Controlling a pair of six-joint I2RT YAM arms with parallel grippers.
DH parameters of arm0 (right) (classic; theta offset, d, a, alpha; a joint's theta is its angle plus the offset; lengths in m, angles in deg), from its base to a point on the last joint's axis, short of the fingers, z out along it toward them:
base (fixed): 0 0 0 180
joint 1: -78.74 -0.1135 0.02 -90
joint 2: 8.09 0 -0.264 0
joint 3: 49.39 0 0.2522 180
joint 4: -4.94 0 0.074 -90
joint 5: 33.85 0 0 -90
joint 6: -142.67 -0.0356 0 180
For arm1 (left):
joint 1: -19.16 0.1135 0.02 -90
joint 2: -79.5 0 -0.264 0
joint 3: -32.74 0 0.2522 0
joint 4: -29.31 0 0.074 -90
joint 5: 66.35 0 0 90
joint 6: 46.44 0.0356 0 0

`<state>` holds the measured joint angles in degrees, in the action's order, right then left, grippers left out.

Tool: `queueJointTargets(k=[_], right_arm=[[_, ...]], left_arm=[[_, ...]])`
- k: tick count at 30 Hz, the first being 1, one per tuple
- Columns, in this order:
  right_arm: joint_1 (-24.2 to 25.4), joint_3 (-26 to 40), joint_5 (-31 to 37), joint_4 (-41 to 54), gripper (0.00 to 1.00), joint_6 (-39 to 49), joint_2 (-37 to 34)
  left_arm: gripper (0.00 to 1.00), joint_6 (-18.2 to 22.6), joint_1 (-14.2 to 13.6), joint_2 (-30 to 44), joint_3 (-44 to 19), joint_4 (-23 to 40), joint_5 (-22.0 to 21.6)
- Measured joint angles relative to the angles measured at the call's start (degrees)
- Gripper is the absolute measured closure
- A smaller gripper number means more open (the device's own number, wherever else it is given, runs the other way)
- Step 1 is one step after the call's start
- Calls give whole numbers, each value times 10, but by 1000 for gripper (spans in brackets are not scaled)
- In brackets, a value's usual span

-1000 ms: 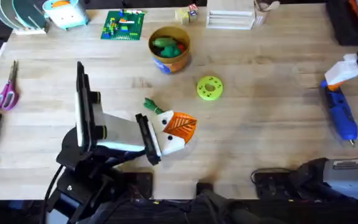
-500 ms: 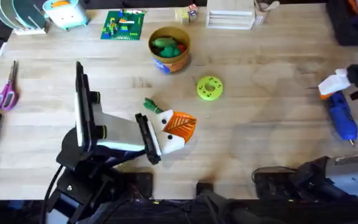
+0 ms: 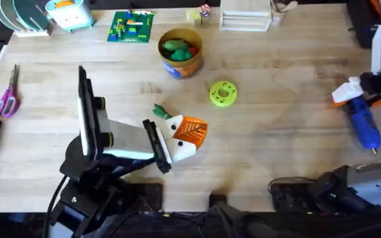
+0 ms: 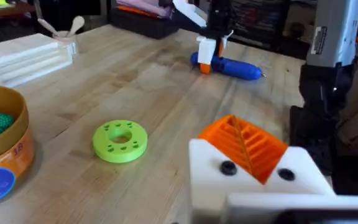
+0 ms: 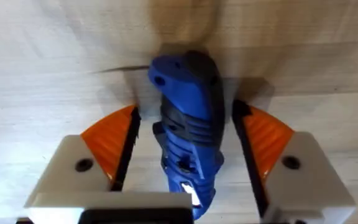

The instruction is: Pick up the gripper from the table and insert it into the empty holder that is missing its gripper. Then pick up a screw, insert it into the mounting hole, and use the screwdriver to tighten it. Finally, clean up the table by picking up the vegetable and placing it into the bucket.

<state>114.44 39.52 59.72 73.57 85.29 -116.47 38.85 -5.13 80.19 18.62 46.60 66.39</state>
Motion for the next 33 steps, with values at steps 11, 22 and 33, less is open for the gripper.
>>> queueJointTargets(k=[11,22,33], right_arm=[[4,0,6,-2,341,2,0],[4,1,7,1,530,2,0],[4,1,7,3,691,4,0]], left_arm=[[994,0,0,0,0,-1,-10],[995,0,0,0,0,-1,-10],[995,0,0,0,0,-1,-10]])
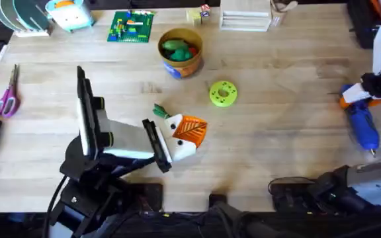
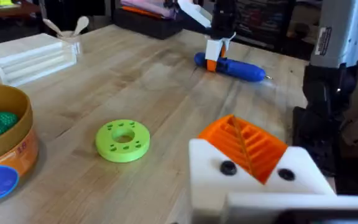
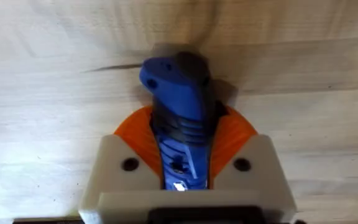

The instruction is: Pick up the gripper from the table and insert it into the empty holder that is missing its gripper. Then pick up a screw, insert it into the mounting hole, and use the screwdriver to tighten it. Finally, clean up the table by picking up the vegetable and placing it into the bucket.

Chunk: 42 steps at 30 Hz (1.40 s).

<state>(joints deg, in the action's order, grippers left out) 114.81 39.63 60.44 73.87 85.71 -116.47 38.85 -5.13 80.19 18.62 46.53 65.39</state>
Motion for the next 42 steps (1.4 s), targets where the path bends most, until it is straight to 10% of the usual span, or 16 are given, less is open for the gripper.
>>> queueJointTargets(k=[29,42], right_arm=[[-3,18,-19,25,775,0,-1],[-10,18,-149,-12,795,-29,198]], left_arm=[[995,0,0,0,0,0,0],[995,0,0,0,0,0,0]])
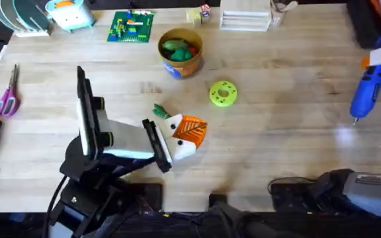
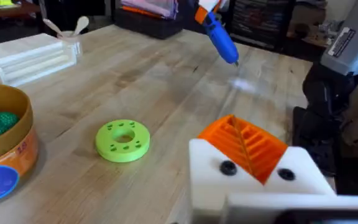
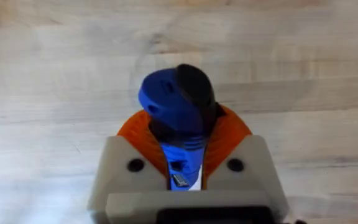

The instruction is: Pick up the gripper from the table and insert it into the empty holder that is missing its gripper. Then pick up a screw, insert it into the mounting hole, and use the screwdriver to tighten it. Finally, clean up the table by picking up the vegetable and placing it into the bucket.

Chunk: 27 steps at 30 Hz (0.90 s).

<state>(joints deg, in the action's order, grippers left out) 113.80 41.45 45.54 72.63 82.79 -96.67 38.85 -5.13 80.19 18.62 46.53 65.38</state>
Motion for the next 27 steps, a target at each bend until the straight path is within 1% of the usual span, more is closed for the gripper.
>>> queueJointTargets(k=[6,10,13,14,20,24,27], right_arm=[[-11,0,-61,-32,803,-27,96],[-27,0,-102,-44,808,-32,146],[-40,0,-129,-40,811,-38,170],[-52,0,-153,-40,815,-47,182],[-92,0,-175,-47,820,-53,208],[-111,0,-183,-49,825,-56,246],[-118,-15,-194,-78,828,-60,280]], left_arm=[[995,0,0,0,0,0,0],[995,0,0,0,0,0,0],[995,0,0,0,0,0,0],[995,0,0,0,0,0,0],[995,0,0,0,0,0,0],[995,0,0,0,0,0,0],[995,0,0,0,0,0,0]])
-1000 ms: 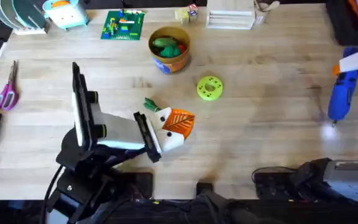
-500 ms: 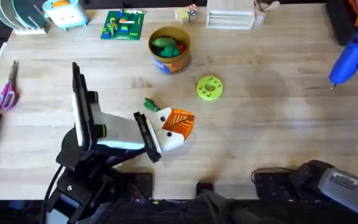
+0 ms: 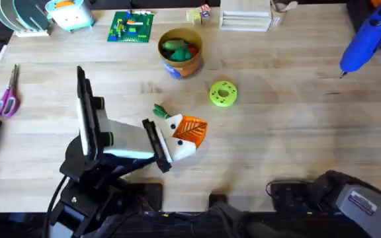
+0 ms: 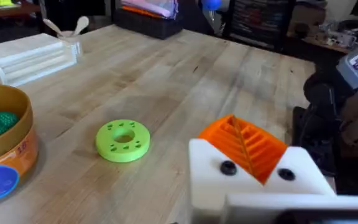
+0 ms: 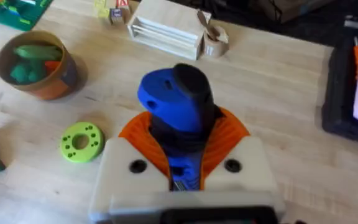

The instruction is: Pick up the gripper from the table and insert it into the empty holder that is missing its gripper. Then pick up a screw, insert it into the mounting hole, and use the screwdriver to tighten it. Finally, clean up the table by picking up the vegetable and placing it into the bucket.

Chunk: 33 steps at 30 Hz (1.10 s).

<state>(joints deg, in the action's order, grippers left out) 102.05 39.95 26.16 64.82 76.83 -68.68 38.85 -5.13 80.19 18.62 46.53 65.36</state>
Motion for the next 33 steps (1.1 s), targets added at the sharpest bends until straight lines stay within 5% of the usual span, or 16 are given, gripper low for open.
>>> queueJointTargets(k=[8,16,17,33], right_arm=[[-59,-150,-70,-225,835,-96,83],[-201,-300,-61,-475,842,-212,152],[-255,-325,-59,-518,844,-234,163],[-474,-337,-59,-615,855,-303,163]], left_arm=[[995,0,0,0,0,0,0],[995,0,0,0,0,0,0],[995,0,0,0,0,0,-2],[995,0,0,0,0,0,-5]])
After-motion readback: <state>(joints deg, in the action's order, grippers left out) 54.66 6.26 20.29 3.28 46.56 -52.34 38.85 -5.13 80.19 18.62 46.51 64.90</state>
